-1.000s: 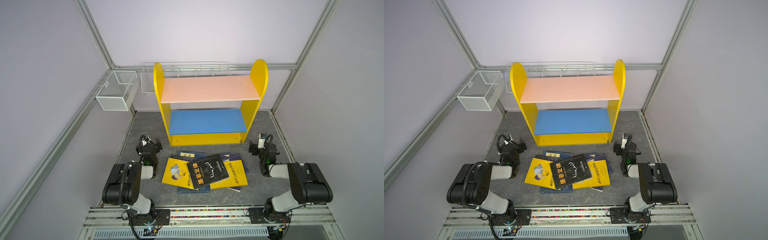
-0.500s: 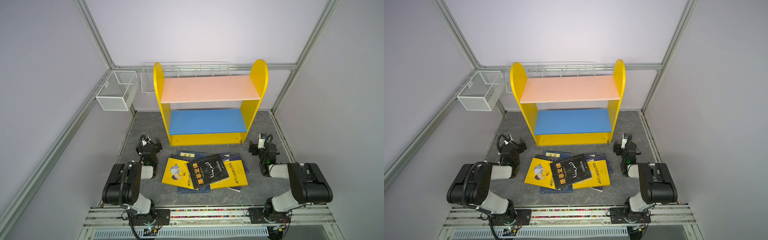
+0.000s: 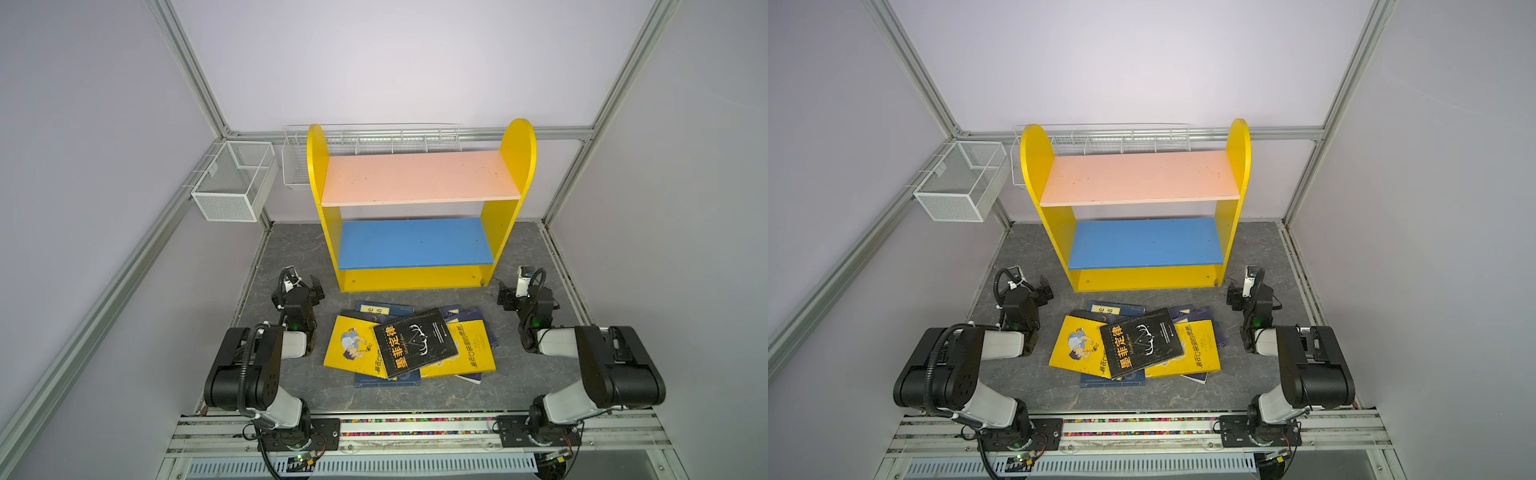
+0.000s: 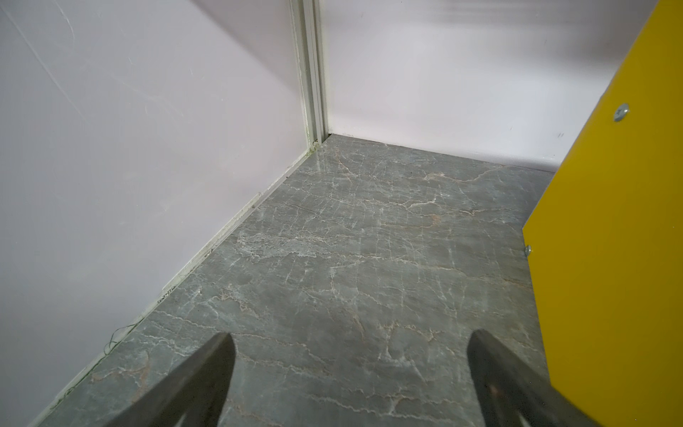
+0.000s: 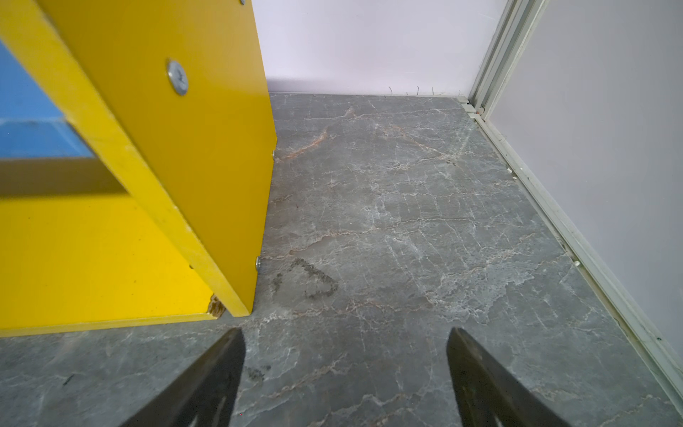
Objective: Stacking books/files
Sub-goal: Move the book to the books.
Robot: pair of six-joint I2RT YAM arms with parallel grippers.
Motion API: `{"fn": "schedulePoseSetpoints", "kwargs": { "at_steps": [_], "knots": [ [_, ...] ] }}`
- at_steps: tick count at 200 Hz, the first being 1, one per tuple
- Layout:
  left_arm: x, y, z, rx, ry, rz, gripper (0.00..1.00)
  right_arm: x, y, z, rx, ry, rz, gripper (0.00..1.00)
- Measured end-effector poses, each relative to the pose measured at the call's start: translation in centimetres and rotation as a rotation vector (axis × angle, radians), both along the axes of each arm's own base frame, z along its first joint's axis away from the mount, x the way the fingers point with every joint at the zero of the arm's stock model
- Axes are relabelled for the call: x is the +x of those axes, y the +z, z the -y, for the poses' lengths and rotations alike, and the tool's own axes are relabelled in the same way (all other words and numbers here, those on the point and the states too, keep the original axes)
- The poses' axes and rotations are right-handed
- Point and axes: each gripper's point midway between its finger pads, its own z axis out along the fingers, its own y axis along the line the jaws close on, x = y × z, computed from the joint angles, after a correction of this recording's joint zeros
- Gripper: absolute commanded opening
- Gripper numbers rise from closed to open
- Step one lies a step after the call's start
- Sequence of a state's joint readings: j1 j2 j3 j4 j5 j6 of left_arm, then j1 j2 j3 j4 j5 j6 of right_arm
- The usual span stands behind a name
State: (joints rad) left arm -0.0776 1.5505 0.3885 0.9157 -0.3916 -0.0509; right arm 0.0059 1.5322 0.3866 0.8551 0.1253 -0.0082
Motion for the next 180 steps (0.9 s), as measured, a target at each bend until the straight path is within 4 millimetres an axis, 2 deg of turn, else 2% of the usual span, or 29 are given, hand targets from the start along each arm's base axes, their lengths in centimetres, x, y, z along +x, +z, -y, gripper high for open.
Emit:
{"fn": "schedulePoseSetpoints", "kwargs": {
  "at_steps": [49,69,81,93,98,109,116,125,136,145,167,180],
  "knots": [
    [0.0,0.0,0.0,0.0,0.0,0.0,0.99,0.0,0.0,-0.1,0.003,0.007,0.0,0.88],
    [0.0,0.0,0.0,0.0,0.0,0.0,0.99,0.0,0.0,-0.2,0.004,0.015,-0.002,1.0],
    [0.0,0.0,0.0,0.001,0.001,-0.002,0.99,0.0,-0.2,-0.3,-0.001,0.023,-0.03,0.96],
    [-0.1,-0.2,0.1,0.007,0.006,-0.032,0.99,0.4,0.0,-0.2,0.016,0.005,-0.105,0.79],
    [-0.1,-0.1,0.1,0.011,0.013,-0.048,0.99,1.0,0.8,-0.1,0.018,0.0,-0.114,0.75],
    [0.1,0.5,0.1,0.018,0.028,-0.083,1.0,2.3,3.0,0.2,0.039,-0.035,-0.114,0.74],
    [0.7,2.1,0.1,0.022,0.045,-0.072,0.99,3.1,4.9,0.3,0.055,-0.064,-0.095,0.75],
    [1.1,4.1,0.0,0.027,0.093,-0.042,0.99,3.3,6.2,0.4,0.062,-0.096,-0.087,0.76],
    [0.8,6.2,-0.1,0.034,0.161,0.0,0.99,2.6,6.9,0.2,0.067,-0.139,-0.103,0.76],
    [0.1,7.0,0.0,0.035,0.209,0.012,0.99,1.6,6.9,-0.2,0.07,-0.156,-0.13,0.76],
    [-2.1,7.4,-0.3,0.021,0.337,-0.025,0.99,-0.9,6.6,-1.0,0.088,-0.177,-0.203,0.77],
    [-3.4,8.0,-0.5,-0.011,0.395,-0.047,0.99,-2.3,7.0,-1.9,0.1,-0.16,-0.218,0.77]
  ]
}}
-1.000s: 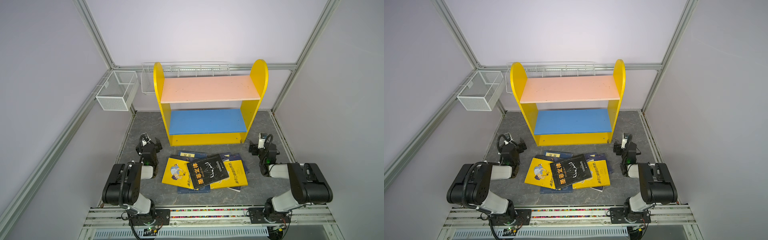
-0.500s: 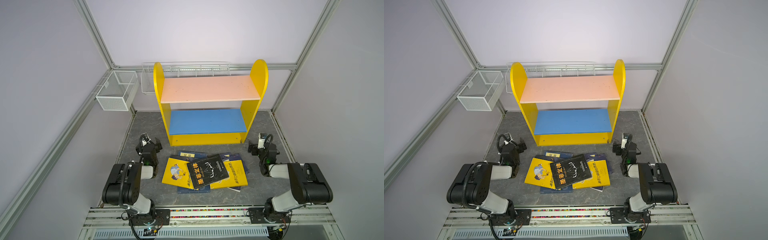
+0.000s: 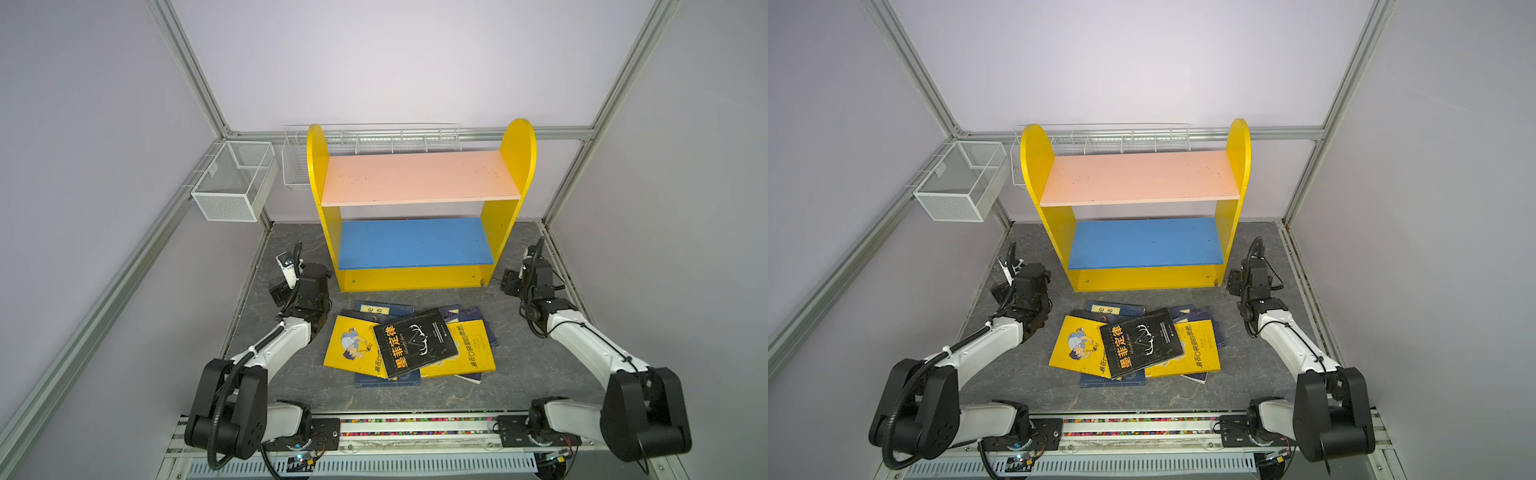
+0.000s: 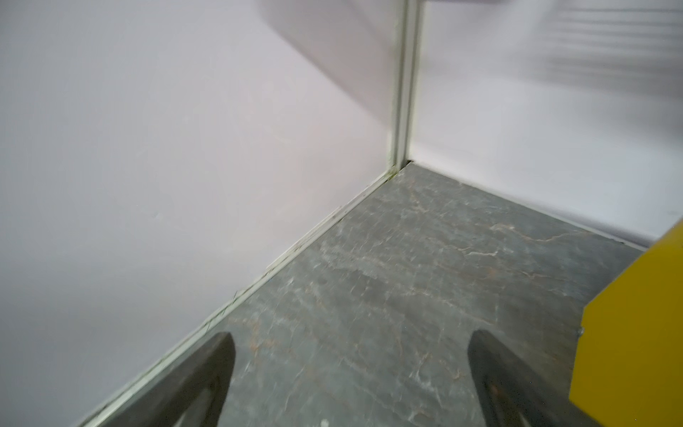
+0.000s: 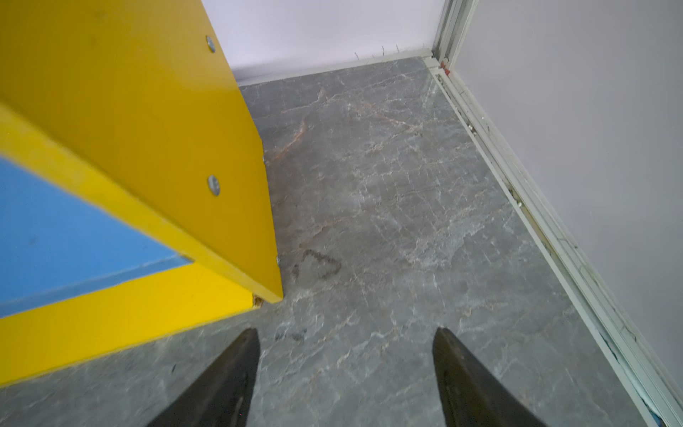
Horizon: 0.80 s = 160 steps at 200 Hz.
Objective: Stacking books/files
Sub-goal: Move the book to the books.
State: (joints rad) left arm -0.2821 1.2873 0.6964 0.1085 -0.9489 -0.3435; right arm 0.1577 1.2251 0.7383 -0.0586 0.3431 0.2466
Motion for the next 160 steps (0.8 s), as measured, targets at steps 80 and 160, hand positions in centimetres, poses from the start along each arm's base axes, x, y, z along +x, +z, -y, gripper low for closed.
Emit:
{"fn": "schedulePoseSetpoints", "kwargs": {
  "at_steps": [80,160],
  "knots": [
    [-7.0,-1.7,11.2,-0.201,-0.382,-0.211,0.99,-8.6,-0.5,-17.4,0.149,0.635,-0.137,0.77],
    [-14.3,-8.6,23.8,-0.343,-1.081,-0.742,0.99,-14.8,-7.6,-22.6,0.212,0.878,-0.494,0.78]
  ]
}}
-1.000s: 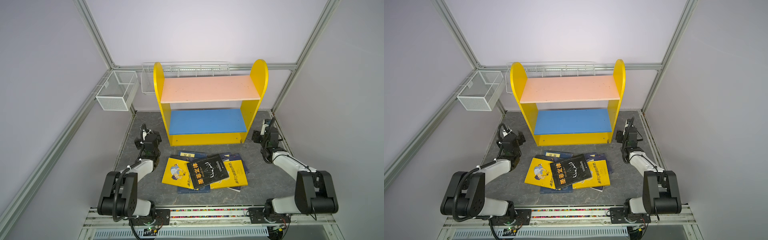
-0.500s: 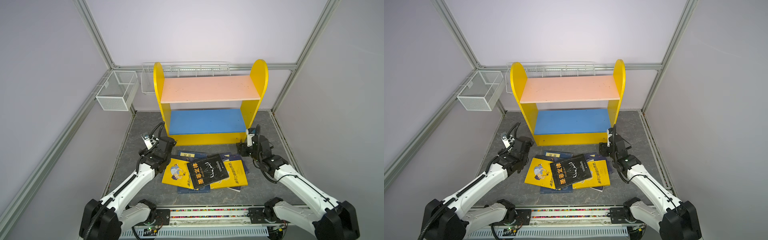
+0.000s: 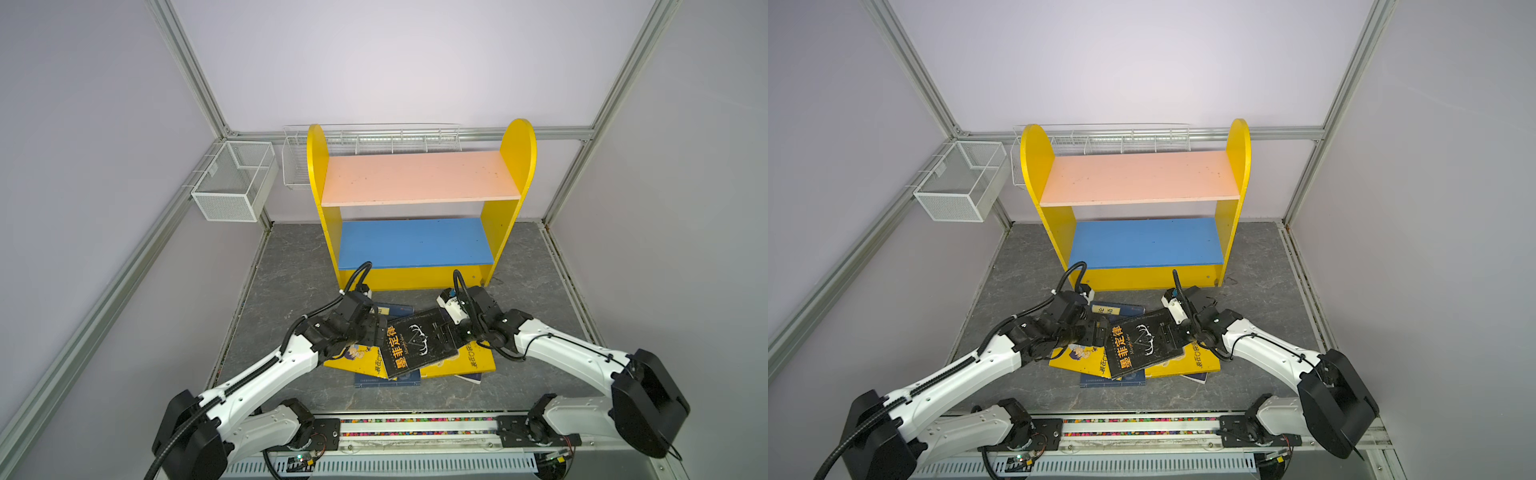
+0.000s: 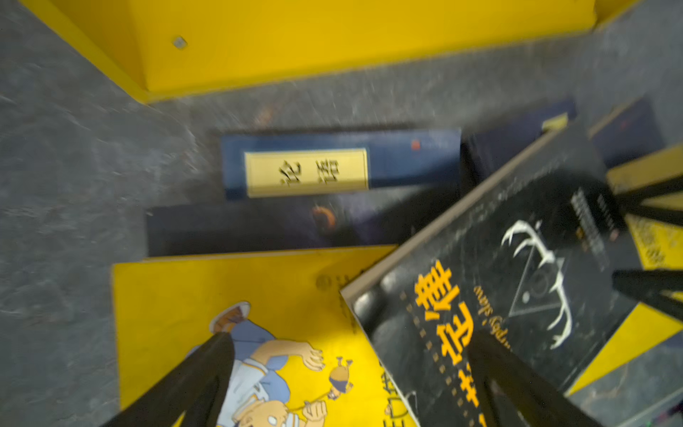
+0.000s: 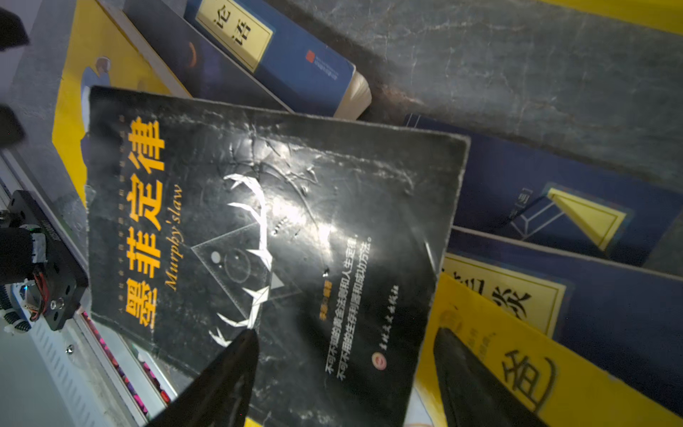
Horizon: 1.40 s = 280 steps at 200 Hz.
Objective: Stacking books/files
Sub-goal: Move the book to the books, then pick up the book from the books.
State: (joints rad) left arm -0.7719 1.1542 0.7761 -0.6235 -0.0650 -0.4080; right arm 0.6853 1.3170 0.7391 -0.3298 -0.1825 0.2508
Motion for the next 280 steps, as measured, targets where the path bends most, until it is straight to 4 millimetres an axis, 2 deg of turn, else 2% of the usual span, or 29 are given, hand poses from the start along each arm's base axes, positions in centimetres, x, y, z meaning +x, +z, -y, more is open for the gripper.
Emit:
{"fn": "schedulePoseSetpoints", "kwargs": {
  "at_steps": [16,29,58,93,111,132,175,209,245,280],
  "knots": [
    [-1.7,-2.5,0.6,0.062,-0.058,-0.113,0.98,-0.4,-0.7,0.0,-0.011,0.006,-0.033,0.78],
    [-2.4,-3.6,0.6,0.088,-0.074,-0.165,0.95,-0.6,-1.1,0.0,-0.013,0.011,-0.054,0.78],
    [-2.6,-3.3,1.5,0.065,-0.105,-0.192,0.81,-0.6,-1.3,-0.6,0.007,0.02,-0.066,0.78],
    [-2.3,-3.7,2.5,0.09,-0.139,-0.237,0.57,-0.2,-1.3,-1.5,0.033,0.04,-0.08,0.77],
    [-1.4,-3.7,2.4,0.125,-0.121,-0.242,0.51,0.0,-1.2,-1.5,0.026,0.044,-0.088,0.77],
    [-0.1,-3.5,2.6,0.171,-0.108,-0.232,0.49,0.6,-1.2,-1.5,0.014,0.041,-0.096,0.76],
    [5.0,-3.6,3.3,0.274,-0.025,-0.131,0.41,3.1,-0.5,-1.3,0.021,-0.006,-0.09,0.76],
    [7.8,-3.6,3.3,0.28,0.065,-0.076,0.37,4.7,0.5,-1.2,0.03,-0.038,-0.065,0.77],
    [8.7,-3.7,3.7,0.258,0.079,-0.038,0.35,6.1,0.8,-0.4,0.028,-0.107,-0.05,0.78],
    [8.6,-3.7,3.6,0.233,0.087,-0.017,0.34,6.2,0.4,0.5,0.01,-0.154,-0.074,0.77]
  ]
}}
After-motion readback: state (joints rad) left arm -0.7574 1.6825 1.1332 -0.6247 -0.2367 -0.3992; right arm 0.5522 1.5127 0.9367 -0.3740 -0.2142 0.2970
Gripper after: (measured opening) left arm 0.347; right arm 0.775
